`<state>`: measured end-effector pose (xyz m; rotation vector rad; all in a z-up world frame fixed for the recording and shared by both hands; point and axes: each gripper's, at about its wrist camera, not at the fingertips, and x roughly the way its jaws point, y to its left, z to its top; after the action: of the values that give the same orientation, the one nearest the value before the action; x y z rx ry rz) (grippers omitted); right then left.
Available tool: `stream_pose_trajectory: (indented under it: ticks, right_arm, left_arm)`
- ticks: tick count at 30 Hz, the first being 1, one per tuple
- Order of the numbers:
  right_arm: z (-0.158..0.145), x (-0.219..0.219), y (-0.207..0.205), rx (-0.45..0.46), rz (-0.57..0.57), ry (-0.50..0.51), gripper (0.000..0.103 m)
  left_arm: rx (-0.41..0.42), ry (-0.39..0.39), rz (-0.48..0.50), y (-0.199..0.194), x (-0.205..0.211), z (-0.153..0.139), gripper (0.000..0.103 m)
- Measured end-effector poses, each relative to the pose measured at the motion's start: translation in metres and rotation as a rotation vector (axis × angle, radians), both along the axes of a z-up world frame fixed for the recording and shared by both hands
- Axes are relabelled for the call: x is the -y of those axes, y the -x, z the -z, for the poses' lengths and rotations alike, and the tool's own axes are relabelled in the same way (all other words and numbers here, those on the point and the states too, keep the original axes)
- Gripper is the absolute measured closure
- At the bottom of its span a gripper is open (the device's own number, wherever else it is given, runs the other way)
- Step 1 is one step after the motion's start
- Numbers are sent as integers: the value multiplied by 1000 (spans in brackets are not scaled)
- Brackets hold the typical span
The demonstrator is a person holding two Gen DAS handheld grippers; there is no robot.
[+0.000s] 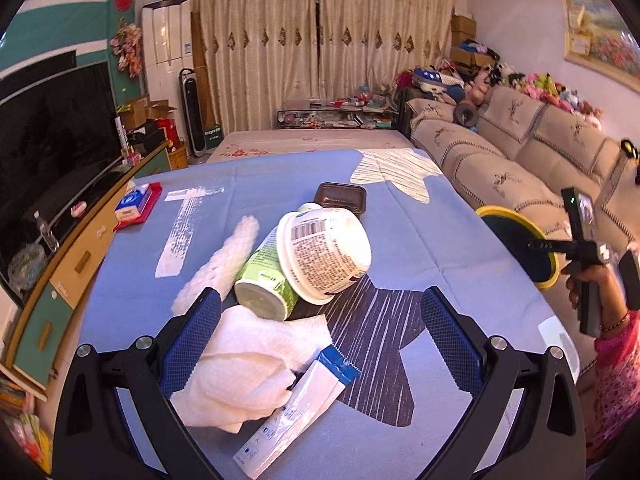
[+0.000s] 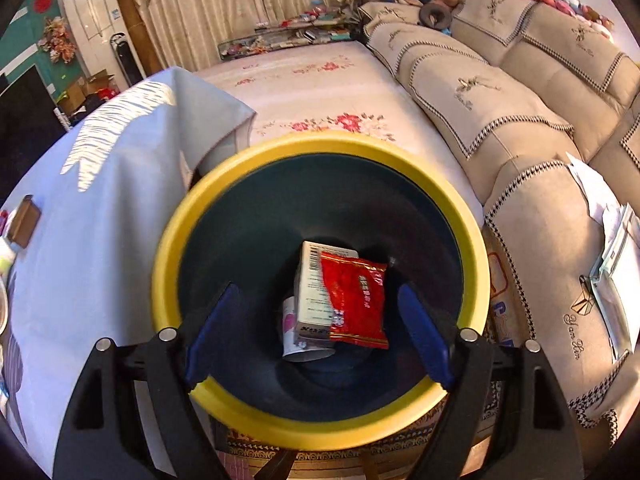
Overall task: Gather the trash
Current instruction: 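Grasp the white yogurt cup with the left gripper and lift it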
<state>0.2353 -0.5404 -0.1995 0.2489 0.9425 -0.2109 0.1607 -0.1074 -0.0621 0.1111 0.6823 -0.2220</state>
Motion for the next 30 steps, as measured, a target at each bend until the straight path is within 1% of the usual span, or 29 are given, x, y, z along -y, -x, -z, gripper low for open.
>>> stream_pose_trajectory:
  ticks: [6,9,15,21,23,25,30]
  right_arm:
    - [-14,-16,7,34,-45,-3,24]
    - [-16,-19,10,44,-54,-11,24]
    - [-16,-20,14,51,-63,-26,24]
    - [-12,-16,14,50,-63,-43,24]
    - [-9,-13,14,49,-62,-50,24]
    - [-7,-12,14,47,-62,-56,24]
    - [-1,-10,13,39,-63,-69,24]
  left_arm:
    - [17,-119,71,-17,32,3,5]
    - [28,-154,89,-29,44,3,5]
    - [19,-242,75,-62,57,14,5]
    - [32,-295,81,-79,70,21,5]
    - [42,-326,84,-82,75,23,5]
    - [57,-361,89,-85,82,25,5]
    - [113,-490,97,-87,101,33,5]
